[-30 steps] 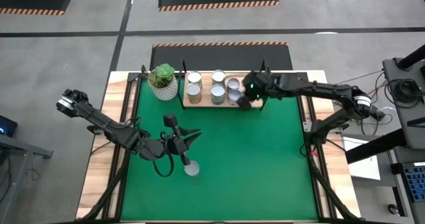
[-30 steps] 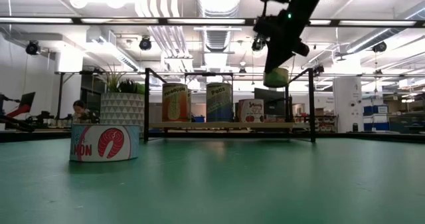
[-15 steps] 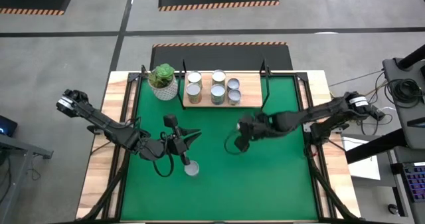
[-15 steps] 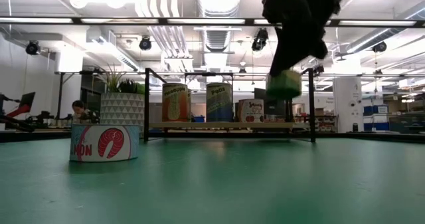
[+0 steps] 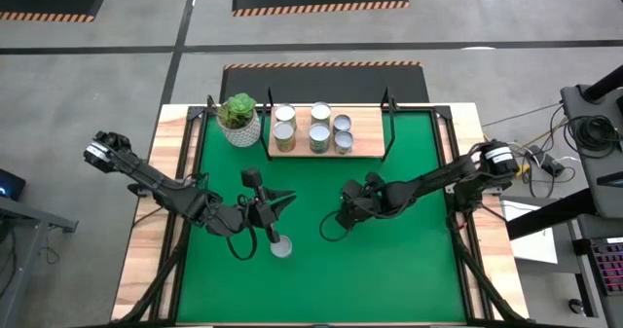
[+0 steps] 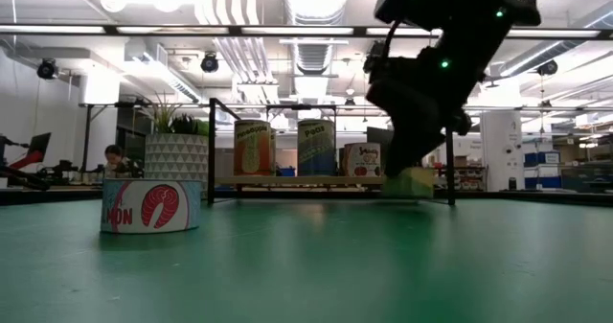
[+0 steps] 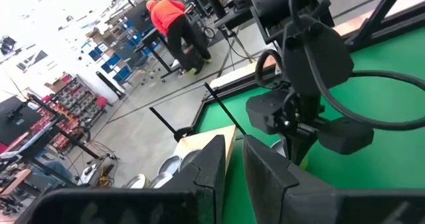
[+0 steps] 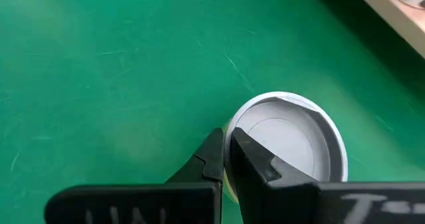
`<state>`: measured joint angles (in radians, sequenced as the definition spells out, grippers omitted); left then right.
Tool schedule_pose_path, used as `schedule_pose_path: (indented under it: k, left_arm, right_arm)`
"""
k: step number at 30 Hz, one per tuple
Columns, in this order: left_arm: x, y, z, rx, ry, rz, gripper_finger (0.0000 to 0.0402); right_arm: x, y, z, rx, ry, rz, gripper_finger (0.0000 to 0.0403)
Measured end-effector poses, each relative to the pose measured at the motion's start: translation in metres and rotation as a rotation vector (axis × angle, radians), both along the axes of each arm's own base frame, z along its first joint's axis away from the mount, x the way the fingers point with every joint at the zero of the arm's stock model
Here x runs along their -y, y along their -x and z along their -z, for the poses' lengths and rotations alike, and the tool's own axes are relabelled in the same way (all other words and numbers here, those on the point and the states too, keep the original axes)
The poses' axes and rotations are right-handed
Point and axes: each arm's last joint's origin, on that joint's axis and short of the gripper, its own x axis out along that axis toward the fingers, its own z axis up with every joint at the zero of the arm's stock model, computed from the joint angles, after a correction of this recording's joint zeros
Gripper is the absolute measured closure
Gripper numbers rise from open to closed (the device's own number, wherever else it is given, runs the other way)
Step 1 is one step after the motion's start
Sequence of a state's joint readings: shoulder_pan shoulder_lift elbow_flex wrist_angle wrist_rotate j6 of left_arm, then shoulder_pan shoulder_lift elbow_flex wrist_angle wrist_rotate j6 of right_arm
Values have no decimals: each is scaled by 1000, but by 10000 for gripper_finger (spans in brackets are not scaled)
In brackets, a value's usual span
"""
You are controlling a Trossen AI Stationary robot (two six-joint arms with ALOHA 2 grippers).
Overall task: Pick and place cans onto a shelf
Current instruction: Put the canned mushrooms on the shelf
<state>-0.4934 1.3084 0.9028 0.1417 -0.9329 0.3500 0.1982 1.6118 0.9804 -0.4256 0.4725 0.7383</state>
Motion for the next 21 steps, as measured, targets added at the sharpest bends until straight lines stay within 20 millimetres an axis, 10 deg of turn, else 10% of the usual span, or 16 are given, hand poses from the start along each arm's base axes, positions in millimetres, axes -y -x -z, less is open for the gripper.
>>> schedule_pose_path:
  k: [11, 21]
  left_arm:
    - [3, -6, 9, -46, -49, 5, 365]
    - [1, -13, 9, -46, 69, 251, 365]
  right_arm:
    - [0, -13, 3, -28, 13, -10, 312]
    - [6, 19, -60, -150, 85, -144, 276]
